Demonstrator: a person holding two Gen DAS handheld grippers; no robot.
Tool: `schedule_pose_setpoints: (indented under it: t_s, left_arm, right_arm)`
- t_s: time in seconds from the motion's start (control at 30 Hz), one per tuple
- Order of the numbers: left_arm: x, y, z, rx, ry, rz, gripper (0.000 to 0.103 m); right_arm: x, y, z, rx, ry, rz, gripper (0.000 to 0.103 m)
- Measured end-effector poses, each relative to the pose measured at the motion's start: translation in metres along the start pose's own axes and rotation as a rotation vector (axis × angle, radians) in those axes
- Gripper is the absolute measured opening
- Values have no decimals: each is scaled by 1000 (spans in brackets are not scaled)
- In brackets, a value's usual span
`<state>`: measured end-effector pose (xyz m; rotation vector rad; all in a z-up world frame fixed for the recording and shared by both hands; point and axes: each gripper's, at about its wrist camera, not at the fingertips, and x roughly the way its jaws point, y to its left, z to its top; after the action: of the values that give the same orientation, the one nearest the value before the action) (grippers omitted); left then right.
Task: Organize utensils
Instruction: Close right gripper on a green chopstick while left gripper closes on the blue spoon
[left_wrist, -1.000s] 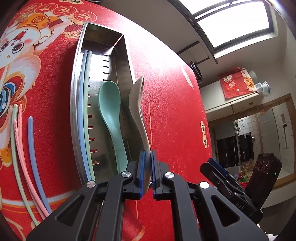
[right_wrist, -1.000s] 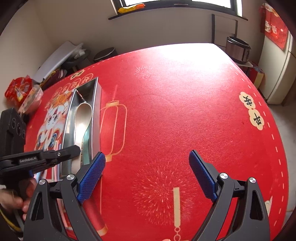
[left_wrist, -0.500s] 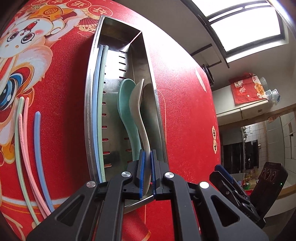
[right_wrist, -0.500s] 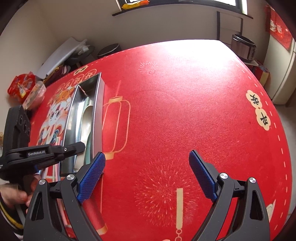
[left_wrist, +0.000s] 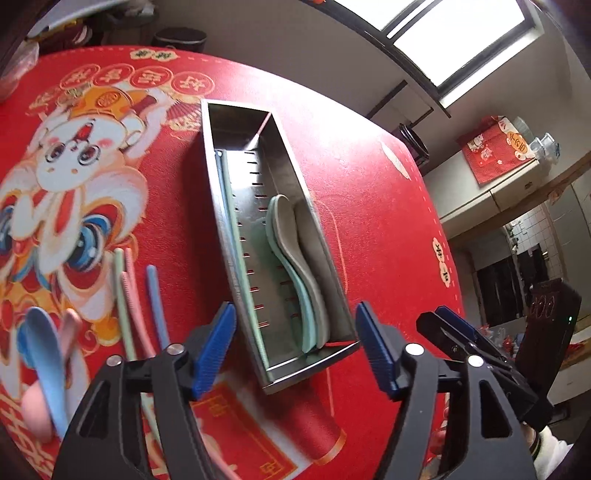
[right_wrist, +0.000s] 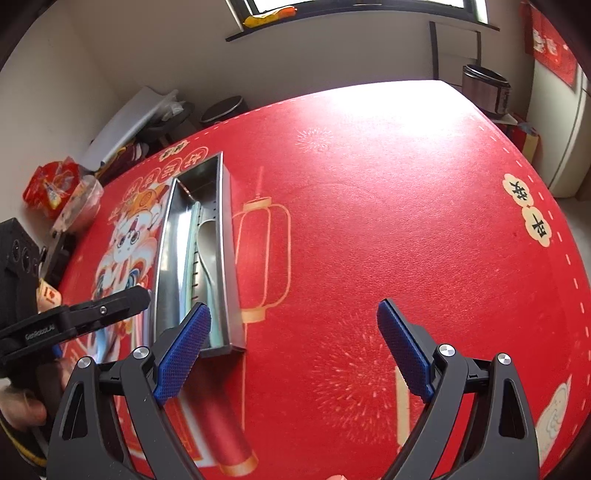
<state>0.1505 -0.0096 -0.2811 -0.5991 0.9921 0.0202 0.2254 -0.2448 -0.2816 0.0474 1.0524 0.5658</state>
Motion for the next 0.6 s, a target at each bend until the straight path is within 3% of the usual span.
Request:
schedule_pose_setpoints:
  t_s: [0.1, 0.2, 0.37, 0.6]
  left_arm:
    - [-24, 15, -8, 37, -35, 86, 91]
    - [-42, 37, -16, 62, -45, 179, 95]
    - [-67, 82, -34, 46, -34, 302, 97]
    - [-91, 135, -64, -3, -32, 411, 97]
  right_arm:
    - [4, 15, -6, 3, 8, 13, 88]
    - [10, 32, -14, 10, 19, 31, 88]
    - [17, 63, -28, 2, 29, 52, 88]
    - [23, 105, -46, -71, 49, 48, 88]
